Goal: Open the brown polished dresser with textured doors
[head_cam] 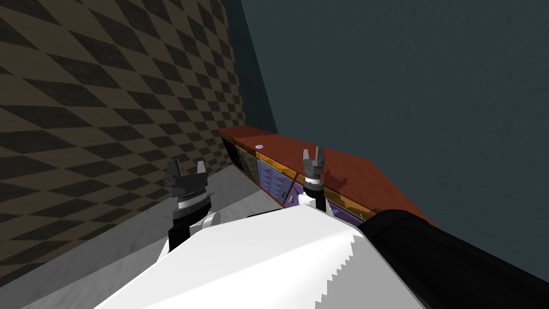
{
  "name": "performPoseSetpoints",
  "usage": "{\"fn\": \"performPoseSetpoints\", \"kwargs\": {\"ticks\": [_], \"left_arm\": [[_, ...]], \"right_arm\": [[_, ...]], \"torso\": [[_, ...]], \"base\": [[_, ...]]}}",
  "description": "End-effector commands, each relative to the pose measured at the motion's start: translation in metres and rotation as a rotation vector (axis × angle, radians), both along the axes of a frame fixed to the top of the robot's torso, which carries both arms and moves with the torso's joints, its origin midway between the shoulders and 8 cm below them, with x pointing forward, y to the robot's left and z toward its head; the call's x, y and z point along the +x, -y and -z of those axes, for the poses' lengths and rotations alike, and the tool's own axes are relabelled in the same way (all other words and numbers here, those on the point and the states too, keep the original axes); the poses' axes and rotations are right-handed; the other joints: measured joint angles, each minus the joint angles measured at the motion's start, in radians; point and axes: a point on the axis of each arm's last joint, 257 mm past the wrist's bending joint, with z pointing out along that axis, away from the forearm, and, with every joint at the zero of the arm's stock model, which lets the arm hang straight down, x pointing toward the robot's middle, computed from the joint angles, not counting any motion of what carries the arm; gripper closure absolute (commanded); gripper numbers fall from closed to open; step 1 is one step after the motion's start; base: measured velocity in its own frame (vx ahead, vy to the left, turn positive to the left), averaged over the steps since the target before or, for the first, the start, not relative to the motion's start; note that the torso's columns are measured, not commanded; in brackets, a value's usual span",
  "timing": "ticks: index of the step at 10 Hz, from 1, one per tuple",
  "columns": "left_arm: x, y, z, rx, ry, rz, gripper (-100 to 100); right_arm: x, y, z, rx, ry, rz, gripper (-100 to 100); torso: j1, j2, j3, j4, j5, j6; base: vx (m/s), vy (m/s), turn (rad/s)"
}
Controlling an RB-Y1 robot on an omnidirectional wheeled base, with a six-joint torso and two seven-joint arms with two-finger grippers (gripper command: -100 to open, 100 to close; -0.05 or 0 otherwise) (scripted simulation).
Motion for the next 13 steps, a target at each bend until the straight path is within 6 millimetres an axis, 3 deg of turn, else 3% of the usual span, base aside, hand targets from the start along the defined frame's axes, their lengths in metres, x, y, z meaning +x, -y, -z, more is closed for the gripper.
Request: {"fn": "performPoseSetpoints", "kwargs": {"ticks": [1,9,10,13], "left_arm": [[0.000,0.000,0.000,0.000,0.000,0.000,0],[0.000,0.000,0.000,0.000,0.000,0.000,0],[0.000,0.000,0.000,0.000,0.000,0.000,0],[0.000,0.000,0.000,0.000,0.000,0.000,0]], "right_arm": [[0.000,0.000,0.000,0.000,0.000,0.000,0],[0.000,0.000,0.000,0.000,0.000,0.000,0],[0.002,-0.006,0.004,-0.060,-0.022,-0.005,-100],[0.006,-0.013,0.012,-0.163,-0.062,0.004,-100]], "torso": [[0.000,0.040,-0.082,0.041,0.000,0.000],[0.000,0.618,-1.234,0.617,0.000,0.000],[0.000,0.691,-1.382,0.691,0.000,0.000],[0.000,0.737,-1.475,0.737,0.000,0.000]], "base": [[0.000,0.000,0.000],[0.000,0.000,0.000],[0.011,0.012,-0.008],[0.007,0.017,-0.011]]}}
